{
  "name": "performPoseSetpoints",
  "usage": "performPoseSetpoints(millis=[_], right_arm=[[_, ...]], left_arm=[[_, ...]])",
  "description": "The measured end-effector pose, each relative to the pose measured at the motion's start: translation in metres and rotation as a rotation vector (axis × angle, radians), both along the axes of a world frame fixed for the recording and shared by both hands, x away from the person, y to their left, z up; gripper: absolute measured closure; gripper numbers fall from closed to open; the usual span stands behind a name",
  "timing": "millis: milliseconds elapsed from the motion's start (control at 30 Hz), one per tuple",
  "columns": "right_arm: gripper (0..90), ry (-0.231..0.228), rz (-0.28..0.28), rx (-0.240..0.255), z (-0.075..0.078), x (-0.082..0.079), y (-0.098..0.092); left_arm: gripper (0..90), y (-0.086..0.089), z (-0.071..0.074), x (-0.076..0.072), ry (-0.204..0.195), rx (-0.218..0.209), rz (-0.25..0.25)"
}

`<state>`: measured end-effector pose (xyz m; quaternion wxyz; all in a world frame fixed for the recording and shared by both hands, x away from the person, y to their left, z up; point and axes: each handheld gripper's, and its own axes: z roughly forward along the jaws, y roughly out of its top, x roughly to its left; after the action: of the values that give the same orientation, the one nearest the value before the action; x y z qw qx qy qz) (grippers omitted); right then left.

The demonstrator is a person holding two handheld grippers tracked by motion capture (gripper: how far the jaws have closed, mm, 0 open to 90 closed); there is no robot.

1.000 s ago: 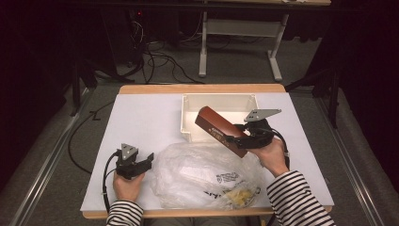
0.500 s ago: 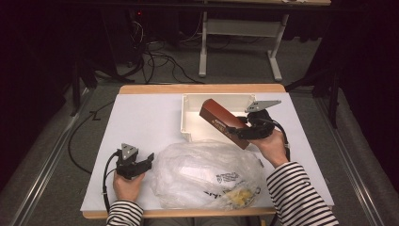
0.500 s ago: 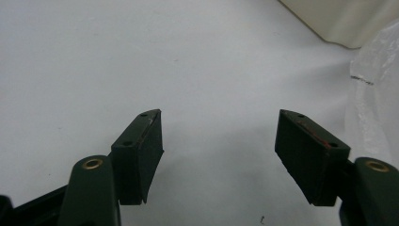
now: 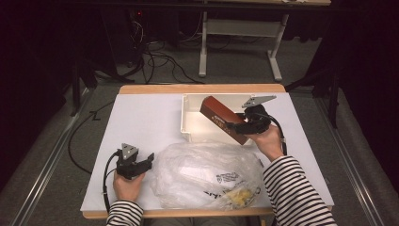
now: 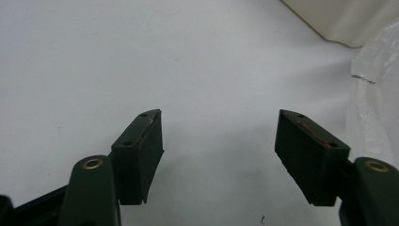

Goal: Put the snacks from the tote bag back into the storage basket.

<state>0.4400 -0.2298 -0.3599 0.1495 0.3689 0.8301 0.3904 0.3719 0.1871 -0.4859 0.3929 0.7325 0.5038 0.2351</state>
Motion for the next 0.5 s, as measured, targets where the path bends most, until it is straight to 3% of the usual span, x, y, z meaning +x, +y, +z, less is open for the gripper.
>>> performPoseSetpoints(millis=[500], right_arm=[[42.8, 0.027, -0.026, -0.045, -0.012, 0.027, 0.012]], left_arm=[[33.2, 0.000, 0.000, 0.000, 0.003, 0.000, -0.002]])
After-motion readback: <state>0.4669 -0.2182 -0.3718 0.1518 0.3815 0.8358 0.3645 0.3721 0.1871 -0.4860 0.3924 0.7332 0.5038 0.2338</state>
